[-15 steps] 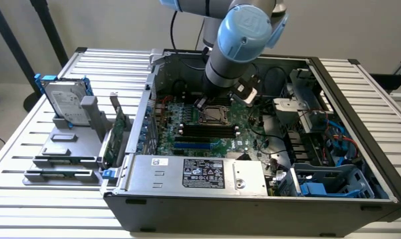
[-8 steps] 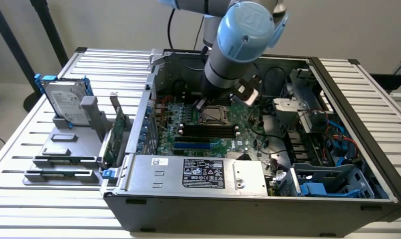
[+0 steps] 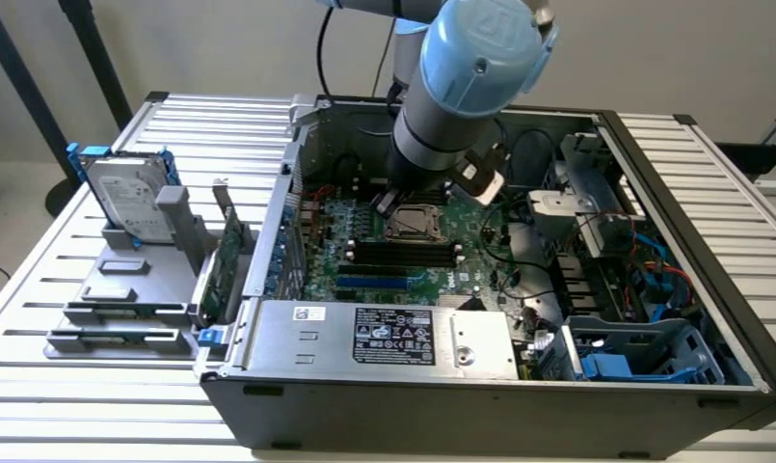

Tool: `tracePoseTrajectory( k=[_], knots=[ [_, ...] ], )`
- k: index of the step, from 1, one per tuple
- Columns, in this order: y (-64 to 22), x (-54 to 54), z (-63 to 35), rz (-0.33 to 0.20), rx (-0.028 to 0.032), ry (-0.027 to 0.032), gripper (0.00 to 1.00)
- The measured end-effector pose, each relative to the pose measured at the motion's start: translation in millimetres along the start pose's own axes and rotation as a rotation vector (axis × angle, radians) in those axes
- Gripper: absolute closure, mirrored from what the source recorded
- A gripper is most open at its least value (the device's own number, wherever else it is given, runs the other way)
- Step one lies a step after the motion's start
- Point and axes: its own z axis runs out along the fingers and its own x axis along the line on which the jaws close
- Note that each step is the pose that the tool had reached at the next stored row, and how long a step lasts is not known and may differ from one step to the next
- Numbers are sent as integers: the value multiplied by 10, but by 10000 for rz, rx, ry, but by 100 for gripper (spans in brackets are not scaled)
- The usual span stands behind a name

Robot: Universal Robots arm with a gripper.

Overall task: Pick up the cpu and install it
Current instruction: 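Install the second cpu locking lever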

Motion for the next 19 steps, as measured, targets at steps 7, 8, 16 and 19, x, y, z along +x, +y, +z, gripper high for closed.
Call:
tracePoseTrajectory(
  k=[7, 8, 16, 19],
  knots=[
    [71, -138, -172, 54, 50, -21, 89],
    [82, -158, -192, 63, 56, -25, 89],
    [137, -266, -278, 195, 59, -5, 89],
    [122, -292, -251, 244, 39, 12, 89]
  ],
)
